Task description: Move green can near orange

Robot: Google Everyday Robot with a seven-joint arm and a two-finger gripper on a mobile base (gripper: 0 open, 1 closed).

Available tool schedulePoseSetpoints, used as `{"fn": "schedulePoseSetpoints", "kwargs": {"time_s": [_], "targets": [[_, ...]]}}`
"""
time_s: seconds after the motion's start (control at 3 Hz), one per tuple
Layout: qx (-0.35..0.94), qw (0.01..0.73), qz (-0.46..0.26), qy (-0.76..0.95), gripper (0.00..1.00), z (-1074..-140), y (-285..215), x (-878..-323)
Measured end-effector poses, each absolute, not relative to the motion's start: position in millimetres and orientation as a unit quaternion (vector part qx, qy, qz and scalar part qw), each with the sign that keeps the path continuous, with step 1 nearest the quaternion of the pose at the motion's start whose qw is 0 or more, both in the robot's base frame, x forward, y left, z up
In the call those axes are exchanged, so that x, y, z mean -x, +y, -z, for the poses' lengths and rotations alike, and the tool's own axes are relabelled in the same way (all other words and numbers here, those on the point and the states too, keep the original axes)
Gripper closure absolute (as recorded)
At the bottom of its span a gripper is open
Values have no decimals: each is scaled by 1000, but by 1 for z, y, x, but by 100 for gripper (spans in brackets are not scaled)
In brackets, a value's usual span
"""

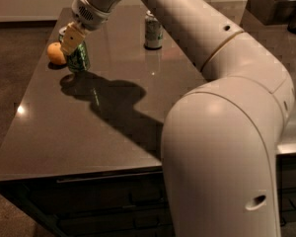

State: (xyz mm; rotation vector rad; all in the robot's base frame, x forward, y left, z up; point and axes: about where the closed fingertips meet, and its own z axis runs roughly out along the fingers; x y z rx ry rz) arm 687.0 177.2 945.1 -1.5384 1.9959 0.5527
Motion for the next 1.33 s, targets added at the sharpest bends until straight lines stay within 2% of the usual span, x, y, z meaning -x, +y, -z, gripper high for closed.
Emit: {"fn": "schedulePoseSetpoints", "kwargs": {"time_s": [0.33, 0.67, 1.0, 1.33], "targets": [[577, 272, -203, 743, 58, -932, 182, -695], [581, 263, -205, 743, 27, -920, 186, -700], [582, 261, -206, 742, 5, -918, 188, -700], [582, 260, -207, 742, 0, -916, 189, -699]]}}
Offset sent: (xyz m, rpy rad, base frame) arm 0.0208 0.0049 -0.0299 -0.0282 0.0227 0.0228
